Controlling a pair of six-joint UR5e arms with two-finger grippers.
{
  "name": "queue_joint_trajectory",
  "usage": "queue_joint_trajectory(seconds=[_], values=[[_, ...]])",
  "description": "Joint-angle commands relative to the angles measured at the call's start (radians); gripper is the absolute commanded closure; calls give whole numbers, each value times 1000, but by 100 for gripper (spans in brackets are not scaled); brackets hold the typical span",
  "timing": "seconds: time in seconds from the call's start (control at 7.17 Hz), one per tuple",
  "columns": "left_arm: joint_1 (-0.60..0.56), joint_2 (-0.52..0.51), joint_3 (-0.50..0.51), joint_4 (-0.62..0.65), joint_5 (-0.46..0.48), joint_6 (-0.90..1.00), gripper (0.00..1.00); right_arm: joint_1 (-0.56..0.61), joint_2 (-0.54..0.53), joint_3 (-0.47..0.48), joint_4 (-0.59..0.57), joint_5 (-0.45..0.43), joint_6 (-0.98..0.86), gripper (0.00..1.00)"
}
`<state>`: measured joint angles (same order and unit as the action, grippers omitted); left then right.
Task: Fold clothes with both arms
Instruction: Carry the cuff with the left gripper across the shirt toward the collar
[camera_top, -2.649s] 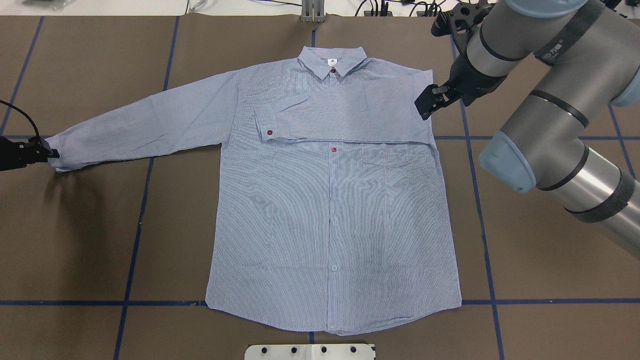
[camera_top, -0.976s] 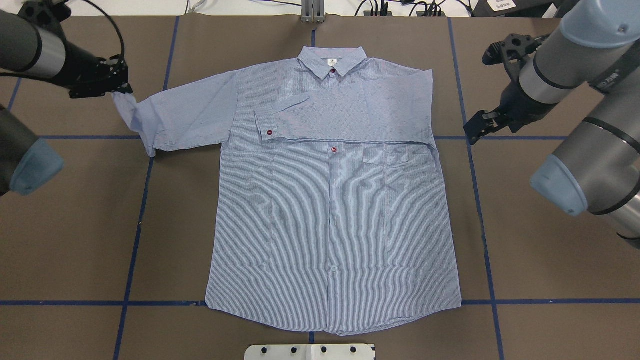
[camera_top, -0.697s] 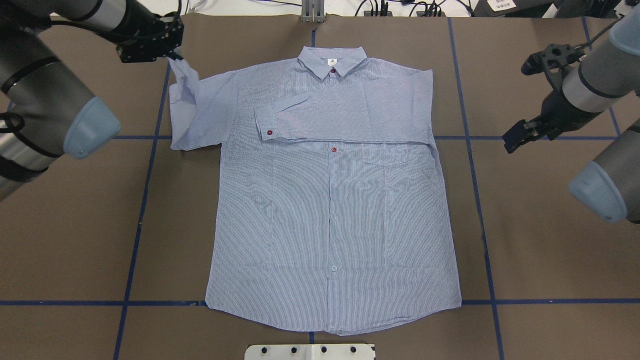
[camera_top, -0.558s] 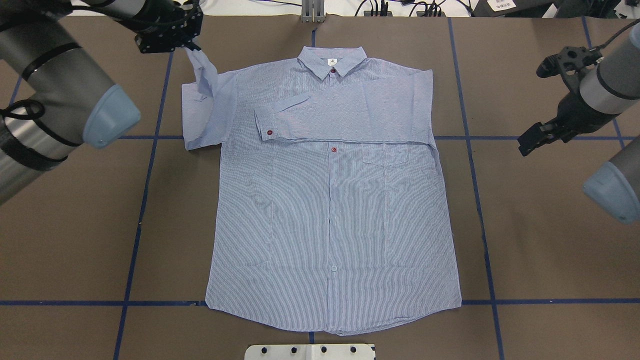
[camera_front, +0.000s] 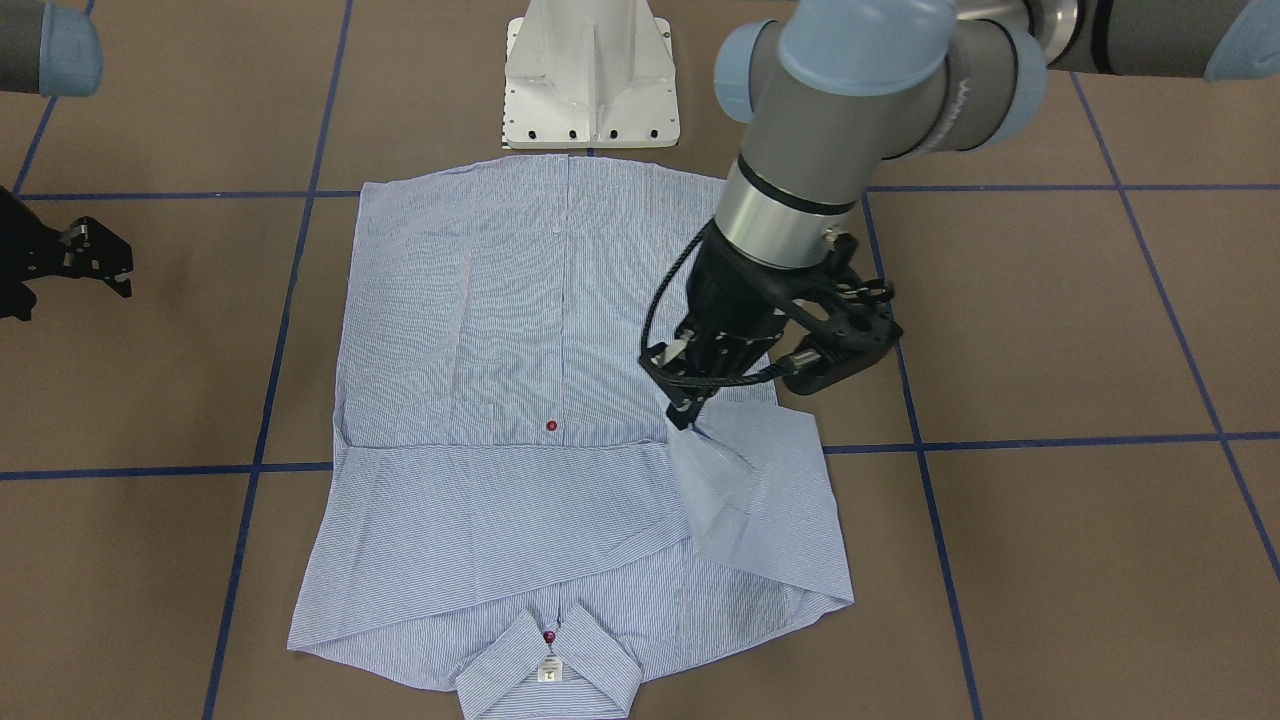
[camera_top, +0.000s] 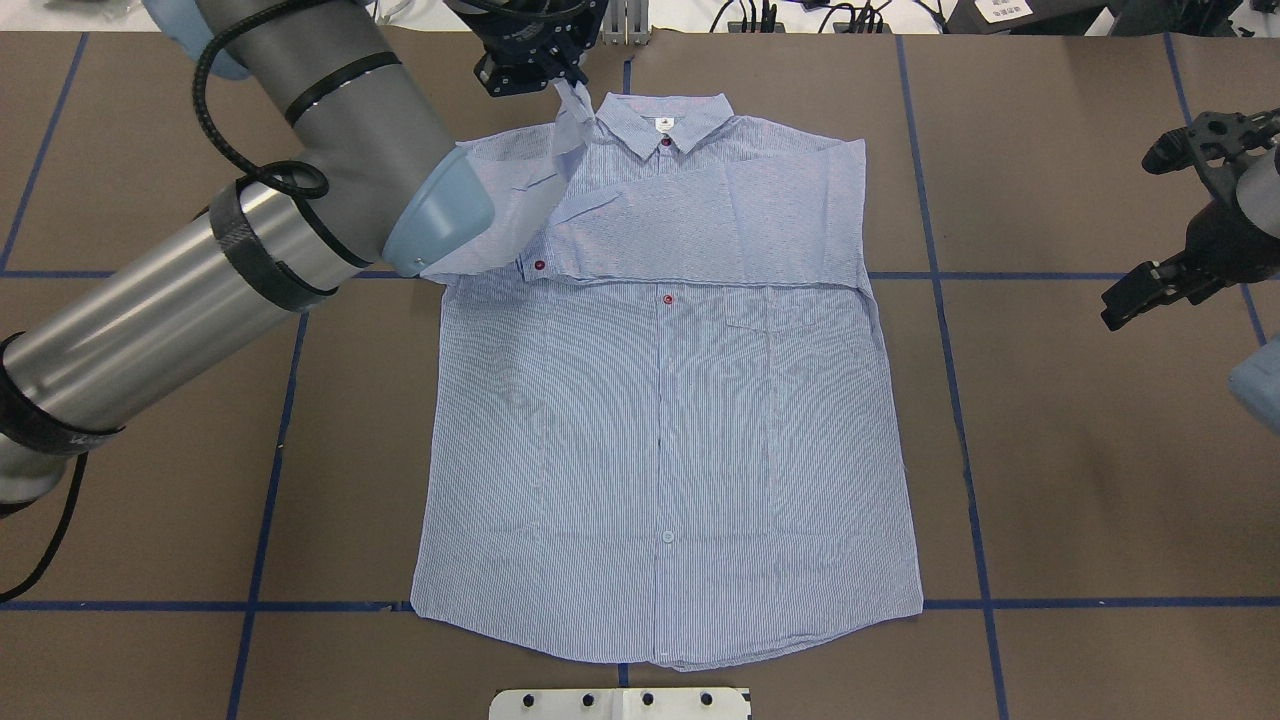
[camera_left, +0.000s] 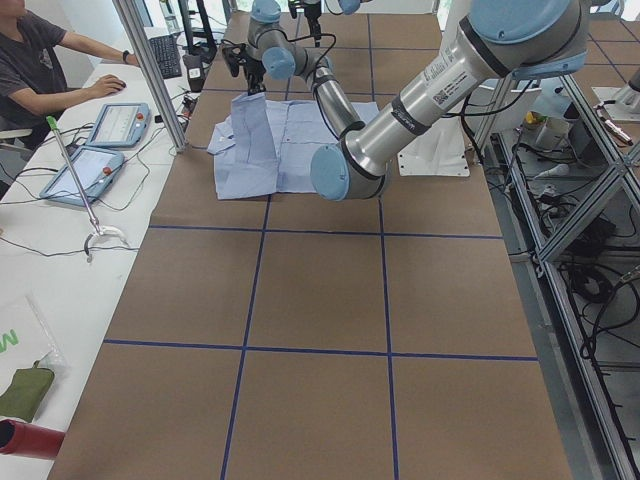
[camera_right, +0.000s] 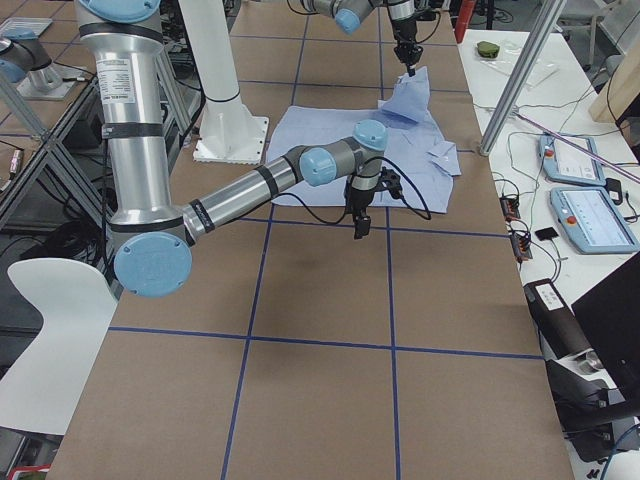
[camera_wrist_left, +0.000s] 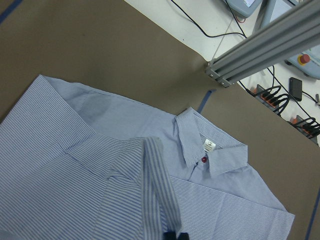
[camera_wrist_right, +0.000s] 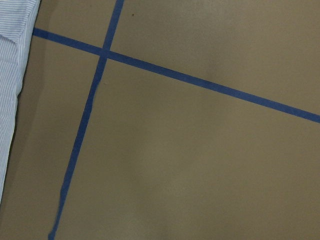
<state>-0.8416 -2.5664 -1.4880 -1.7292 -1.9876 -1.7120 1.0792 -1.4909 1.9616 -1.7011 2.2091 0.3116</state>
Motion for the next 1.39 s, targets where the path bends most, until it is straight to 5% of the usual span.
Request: queue_joint_trajectory(seconds=[0.0,1.25], values=[[38,-46,32,-24,3,-38,100,1,-5,-1,0,0,1,0],[318,-122,355,-325,269,-170,100,-1,0,-1,1,0,9,0]])
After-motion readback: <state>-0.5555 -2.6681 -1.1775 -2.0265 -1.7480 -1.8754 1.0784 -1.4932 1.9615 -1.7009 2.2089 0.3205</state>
